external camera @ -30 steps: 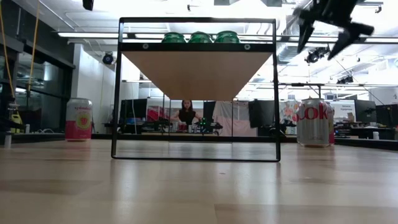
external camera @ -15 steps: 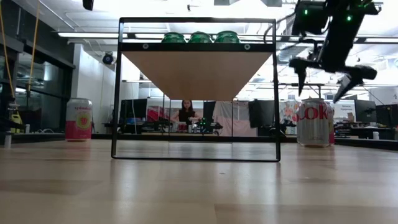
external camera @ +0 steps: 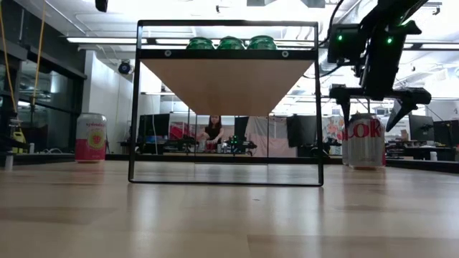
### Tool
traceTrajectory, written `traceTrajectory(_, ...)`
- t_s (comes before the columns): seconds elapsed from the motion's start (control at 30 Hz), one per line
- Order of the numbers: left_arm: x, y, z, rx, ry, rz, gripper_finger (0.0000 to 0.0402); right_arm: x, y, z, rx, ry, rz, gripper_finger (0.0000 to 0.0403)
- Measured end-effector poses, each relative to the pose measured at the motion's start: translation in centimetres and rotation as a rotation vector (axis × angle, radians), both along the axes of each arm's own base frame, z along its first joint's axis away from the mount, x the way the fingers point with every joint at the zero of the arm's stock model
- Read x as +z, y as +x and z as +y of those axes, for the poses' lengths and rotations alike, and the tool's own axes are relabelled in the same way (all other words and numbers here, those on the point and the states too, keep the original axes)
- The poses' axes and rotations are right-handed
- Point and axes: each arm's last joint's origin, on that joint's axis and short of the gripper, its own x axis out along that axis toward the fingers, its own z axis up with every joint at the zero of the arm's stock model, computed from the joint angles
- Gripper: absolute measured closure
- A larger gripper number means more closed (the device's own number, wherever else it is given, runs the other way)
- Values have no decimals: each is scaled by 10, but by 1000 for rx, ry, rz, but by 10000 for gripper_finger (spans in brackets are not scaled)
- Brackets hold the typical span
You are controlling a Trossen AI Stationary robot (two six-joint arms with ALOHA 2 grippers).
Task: Place canned beverage on shelf
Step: Put the middle red silver soda can on the shelf
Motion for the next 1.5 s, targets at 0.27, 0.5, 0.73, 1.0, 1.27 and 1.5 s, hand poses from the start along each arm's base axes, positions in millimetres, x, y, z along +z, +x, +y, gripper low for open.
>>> traceTrajectory(0.27,0,0,0,0,-8,-3,401,-2,4,-1,115,-8,66,60)
traceTrajectory(0.5,-1,2,0,-1,-25,-5,401,15,6,5,250,-8,110,116)
traceTrajectory(0.73,-3,10,-1,18,-69,-8,357,69,2,20,397,-94,78,116)
traceTrajectory(1.0,15,26,-4,-32,-12,-197,225,181,-6,49,736,-355,-70,116)
traceTrajectory(1.27,40,49,-9,-146,-46,-228,103,256,28,79,1179,-612,-350,116)
traceTrajectory(1.5,60,87,-17,-299,-45,32,55,261,101,108,1561,-596,-344,116)
